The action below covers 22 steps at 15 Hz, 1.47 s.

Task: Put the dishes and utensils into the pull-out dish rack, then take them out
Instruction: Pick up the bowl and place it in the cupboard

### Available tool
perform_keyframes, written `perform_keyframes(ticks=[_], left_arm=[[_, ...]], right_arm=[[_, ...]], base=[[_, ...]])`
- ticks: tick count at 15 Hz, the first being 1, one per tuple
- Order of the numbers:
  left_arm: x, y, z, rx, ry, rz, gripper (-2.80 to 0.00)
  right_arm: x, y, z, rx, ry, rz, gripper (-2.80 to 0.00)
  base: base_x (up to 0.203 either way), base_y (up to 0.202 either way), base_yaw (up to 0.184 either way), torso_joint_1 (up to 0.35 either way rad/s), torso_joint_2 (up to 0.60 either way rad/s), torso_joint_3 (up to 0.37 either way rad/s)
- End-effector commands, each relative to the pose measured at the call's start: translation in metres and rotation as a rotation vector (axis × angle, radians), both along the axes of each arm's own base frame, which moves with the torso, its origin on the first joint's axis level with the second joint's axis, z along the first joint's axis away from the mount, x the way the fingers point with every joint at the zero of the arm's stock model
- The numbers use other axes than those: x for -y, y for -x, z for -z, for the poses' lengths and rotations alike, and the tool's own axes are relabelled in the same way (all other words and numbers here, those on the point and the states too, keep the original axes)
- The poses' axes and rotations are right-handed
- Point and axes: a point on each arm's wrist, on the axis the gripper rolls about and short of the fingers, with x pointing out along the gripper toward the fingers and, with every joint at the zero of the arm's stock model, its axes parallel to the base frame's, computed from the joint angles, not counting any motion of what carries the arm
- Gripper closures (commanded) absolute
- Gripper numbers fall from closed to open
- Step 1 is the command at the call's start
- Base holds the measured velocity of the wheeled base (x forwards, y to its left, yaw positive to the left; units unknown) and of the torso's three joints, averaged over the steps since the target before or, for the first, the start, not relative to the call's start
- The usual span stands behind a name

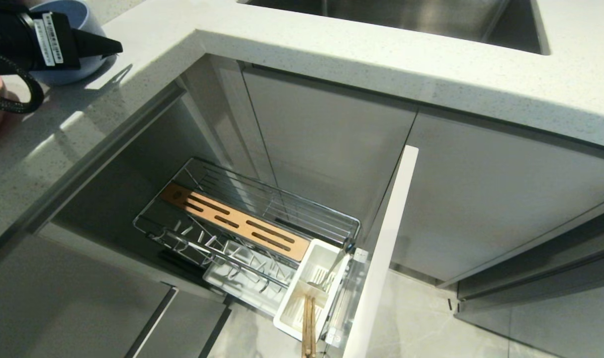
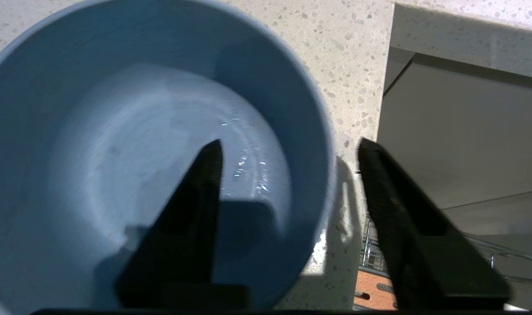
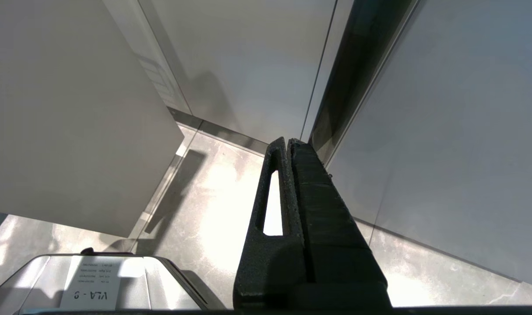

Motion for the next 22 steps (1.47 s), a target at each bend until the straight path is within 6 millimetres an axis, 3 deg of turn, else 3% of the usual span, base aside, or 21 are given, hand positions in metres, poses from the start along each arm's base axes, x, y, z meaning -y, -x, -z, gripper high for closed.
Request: perform_keyframes(ticks=[1,8,12,14,19,22], left_arm=[[0.000,0.002,0.000,0.000,-0.001,0.001,0.00],[0.002,0.011,-0.002,0.007,0.003,0.032,0.00],[0.003,0.042,-0.008,0.044,0.044,0.153,0.00],[0.008,0.056,-0.017,0.071,0.160,0.191,0.00],[0.019,0.118,-0.044,0.205,0.432,0.389,0.00],[0.022,0.131,-0.041,0.186,0.443,0.448,0.00]], right_arm=[[0.000,0.000,0.000,0.000,0.000,0.000,0.00],[0.000,0.000,0.000,0.000,0.000,0.001,0.00],[0.000,0.000,0.000,0.000,0.000,-0.001,0.00],[0.000,0.000,0.000,0.000,0.000,0.000,0.00],[0.000,0.000,0.000,0.000,0.000,-0.001,0.00],[0.000,0.000,0.000,0.000,0.000,0.000,0.00]], base=[[0.000,0.000,0.000,0.000,0.00,0.000],[0.000,0.000,0.000,0.000,0.00,0.000],[0.000,0.000,0.000,0.000,0.00,0.000],[0.000,0.000,0.000,0.000,0.00,0.000],[0.000,0.000,0.000,0.000,0.00,0.000],[0.000,0.000,0.000,0.000,0.00,0.000]])
